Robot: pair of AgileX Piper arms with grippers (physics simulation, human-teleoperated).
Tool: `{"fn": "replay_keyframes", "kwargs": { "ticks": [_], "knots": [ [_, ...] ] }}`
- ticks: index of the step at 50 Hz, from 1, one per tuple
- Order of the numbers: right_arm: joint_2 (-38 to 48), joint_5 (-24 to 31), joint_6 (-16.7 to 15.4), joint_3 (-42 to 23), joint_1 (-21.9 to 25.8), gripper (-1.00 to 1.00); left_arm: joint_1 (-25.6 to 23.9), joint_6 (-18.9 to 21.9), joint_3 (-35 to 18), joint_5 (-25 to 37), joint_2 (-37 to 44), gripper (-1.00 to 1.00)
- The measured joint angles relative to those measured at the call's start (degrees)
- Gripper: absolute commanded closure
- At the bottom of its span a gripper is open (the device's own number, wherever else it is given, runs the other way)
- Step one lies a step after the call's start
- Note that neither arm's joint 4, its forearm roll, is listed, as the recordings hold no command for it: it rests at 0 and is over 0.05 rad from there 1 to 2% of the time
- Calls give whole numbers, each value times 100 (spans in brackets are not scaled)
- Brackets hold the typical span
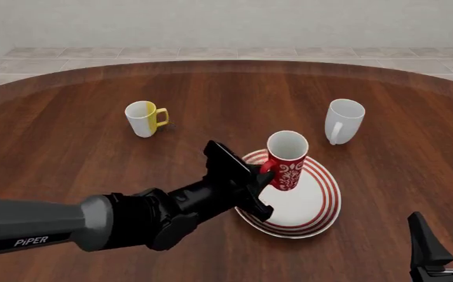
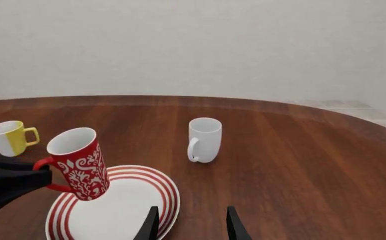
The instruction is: Pick up the red mug and put it on the plate
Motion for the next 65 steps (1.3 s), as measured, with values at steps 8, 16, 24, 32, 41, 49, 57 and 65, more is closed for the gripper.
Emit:
{"fn": "replay_keyframes", "kwargs": {
  "ticks": [8,16,24,32,41,49,57,65],
  "knots": [
    [0,-2,-4,0,6,-100,-44,-10,-70,-37,160,100],
    [0,-5,2,-1,-6,-100,-81,-10,-139,-90,352,100],
    [0,-4,9,-2,-14,-100,-96,9,-176,-128,462,100],
    [1,-2,16,-3,-22,-100,-104,25,-203,-160,526,100],
    [1,4,21,-2,-26,-100,-107,20,-233,-192,603,100],
    [1,11,16,-1,-23,-100,-89,14,-245,-229,672,100],
    [0,16,13,-1,-20,-100,-70,3,-246,-263,724,100],
    [0,20,10,0,-20,-100,-37,3,-243,-297,761,100]
  ]
}}
